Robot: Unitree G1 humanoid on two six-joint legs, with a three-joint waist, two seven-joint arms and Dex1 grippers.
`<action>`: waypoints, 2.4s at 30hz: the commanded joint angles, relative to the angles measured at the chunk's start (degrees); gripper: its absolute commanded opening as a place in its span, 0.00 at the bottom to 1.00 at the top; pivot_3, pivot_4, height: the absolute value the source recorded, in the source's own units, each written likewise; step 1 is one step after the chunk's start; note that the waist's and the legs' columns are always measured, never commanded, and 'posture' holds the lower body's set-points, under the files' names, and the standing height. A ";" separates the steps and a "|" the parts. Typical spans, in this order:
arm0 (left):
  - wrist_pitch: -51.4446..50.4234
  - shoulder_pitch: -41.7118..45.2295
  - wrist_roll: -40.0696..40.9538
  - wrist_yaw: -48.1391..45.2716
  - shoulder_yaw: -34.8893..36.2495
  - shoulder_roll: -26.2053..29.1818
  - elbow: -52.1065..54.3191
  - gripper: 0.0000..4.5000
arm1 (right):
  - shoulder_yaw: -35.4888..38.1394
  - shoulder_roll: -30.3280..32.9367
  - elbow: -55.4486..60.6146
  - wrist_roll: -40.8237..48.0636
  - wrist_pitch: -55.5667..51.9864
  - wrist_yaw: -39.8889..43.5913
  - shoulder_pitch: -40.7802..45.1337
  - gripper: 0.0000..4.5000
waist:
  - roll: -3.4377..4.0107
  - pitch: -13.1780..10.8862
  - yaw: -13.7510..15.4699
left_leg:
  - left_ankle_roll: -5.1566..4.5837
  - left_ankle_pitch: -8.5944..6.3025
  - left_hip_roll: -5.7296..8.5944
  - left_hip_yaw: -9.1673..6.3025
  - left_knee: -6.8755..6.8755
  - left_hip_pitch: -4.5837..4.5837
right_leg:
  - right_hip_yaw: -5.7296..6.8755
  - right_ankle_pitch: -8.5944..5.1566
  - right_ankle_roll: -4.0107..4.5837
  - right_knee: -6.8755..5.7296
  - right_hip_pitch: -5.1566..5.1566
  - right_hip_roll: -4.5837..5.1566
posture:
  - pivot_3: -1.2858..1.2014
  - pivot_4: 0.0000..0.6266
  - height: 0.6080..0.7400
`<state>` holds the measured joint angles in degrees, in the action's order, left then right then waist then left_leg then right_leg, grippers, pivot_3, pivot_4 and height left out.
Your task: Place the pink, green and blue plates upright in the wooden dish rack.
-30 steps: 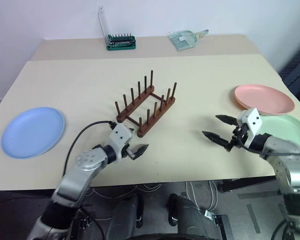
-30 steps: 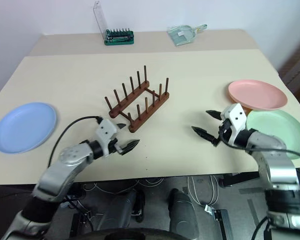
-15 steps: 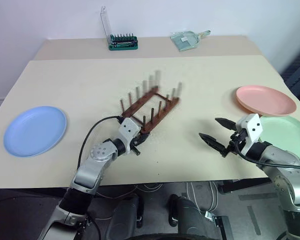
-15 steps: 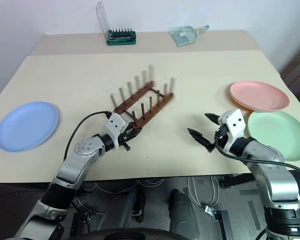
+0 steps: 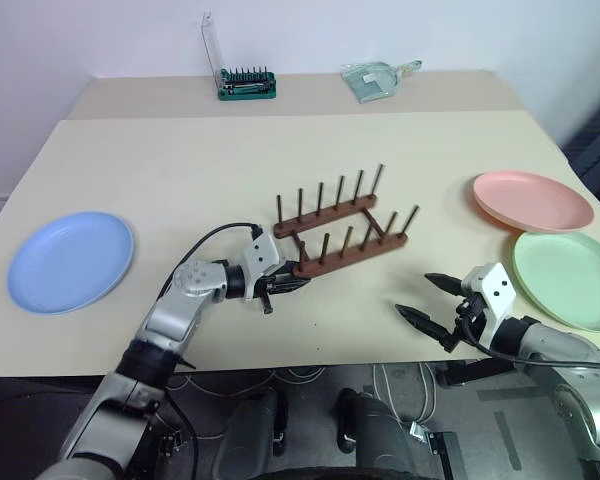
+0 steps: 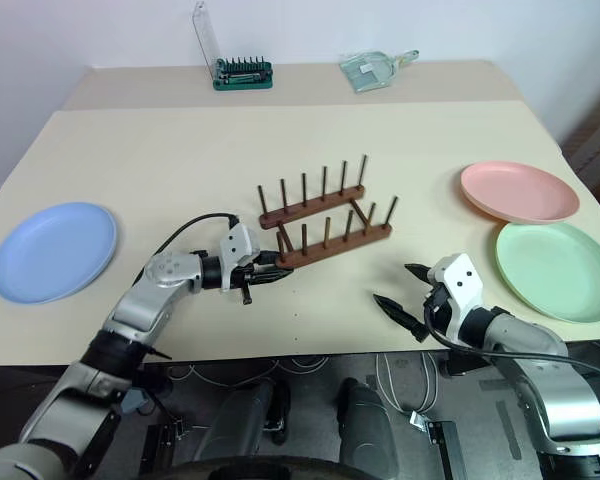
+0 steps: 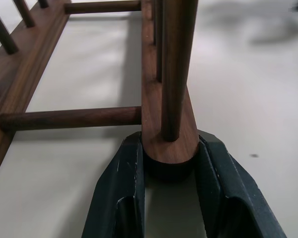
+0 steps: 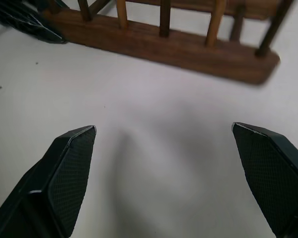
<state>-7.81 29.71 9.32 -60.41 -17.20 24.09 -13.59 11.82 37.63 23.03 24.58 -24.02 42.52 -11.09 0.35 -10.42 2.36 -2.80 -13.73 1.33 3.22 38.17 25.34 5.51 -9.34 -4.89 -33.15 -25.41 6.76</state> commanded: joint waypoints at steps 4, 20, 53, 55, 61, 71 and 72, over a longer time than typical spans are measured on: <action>6.13 5.24 -1.59 -3.02 0.51 -2.01 -10.19 0.17 | -0.51 -1.29 1.25 -1.51 3.27 -0.66 -0.43 1.00 | -0.03 -0.02 -0.06 | -0.14 0.08 0.00 0.00 0.01 0.01 | 0.00 0.01 -0.01 -0.01 -0.01 -0.01 | 0.52 0.24 1.00; -10.67 -11.22 4.44 -0.33 4.53 6.84 19.33 0.00 | -3.80 0.98 -7.24 -8.61 3.55 -2.10 7.79 0.11 | -0.02 -0.01 0.16 | 0.01 0.00 -0.08 0.00 0.05 -0.01 | -0.01 0.06 0.11 -0.04 -0.01 0.04 | 0.52 0.24 1.00; -10.65 -8.64 -6.46 30.14 4.55 -8.65 8.00 0.00 | -13.61 -4.89 -18.44 -22.65 8.37 -9.35 23.98 0.01 | -0.08 0.08 -0.81 | -0.13 0.14 -0.10 0.05 0.14 -0.27 | 0.00 0.08 0.11 -0.31 0.13 -0.07 | 0.52 0.24 1.00; -10.57 -8.52 -6.63 30.73 4.57 -8.71 7.49 0.00 | -13.11 -3.74 -17.03 -22.44 8.42 -8.44 23.27 0.01 | -0.07 0.08 -0.82 | -0.13 0.14 -0.10 0.06 0.14 -0.27 | 0.00 0.08 0.11 -0.31 0.13 -0.06 | 0.52 0.24 1.00; -9.72 -8.70 -6.22 31.57 4.96 -8.73 7.79 0.00 | -8.97 1.87 -14.33 -20.04 7.59 -3.95 23.24 0.01 | -0.07 0.08 -0.84 | -0.13 0.14 -0.10 0.06 0.14 -0.27 | 0.00 0.08 0.10 -0.31 0.13 -0.06 | 0.52 0.24 1.00; -10.75 -15.89 5.32 15.20 5.00 -3.43 23.66 0.00 | -10.24 15.50 -41.35 -28.86 12.30 -3.06 43.15 0.91 | -0.11 0.01 -1.56 | -0.12 0.13 -0.11 0.17 0.09 -0.13 | 0.00 0.19 0.32 -0.20 -0.03 0.00 | 0.52 0.24 1.00; -11.09 -15.93 6.02 14.57 5.44 -2.97 24.28 0.00 | -11.39 14.95 -45.05 -29.73 13.83 -2.82 44.97 0.91 | -0.12 0.01 -1.61 | -0.12 0.13 -0.12 0.16 0.09 -0.11 | 0.03 0.19 0.32 -0.20 -0.03 -0.01 | 0.52 0.24 1.00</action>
<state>-18.73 13.32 13.18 -44.14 -12.85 20.64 7.37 2.79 52.96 -17.11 -3.07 -13.60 39.17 32.38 0.23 -10.41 0.76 -2.92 -13.60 1.22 3.37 38.26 25.23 5.55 -9.16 -4.57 -33.33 -25.44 6.75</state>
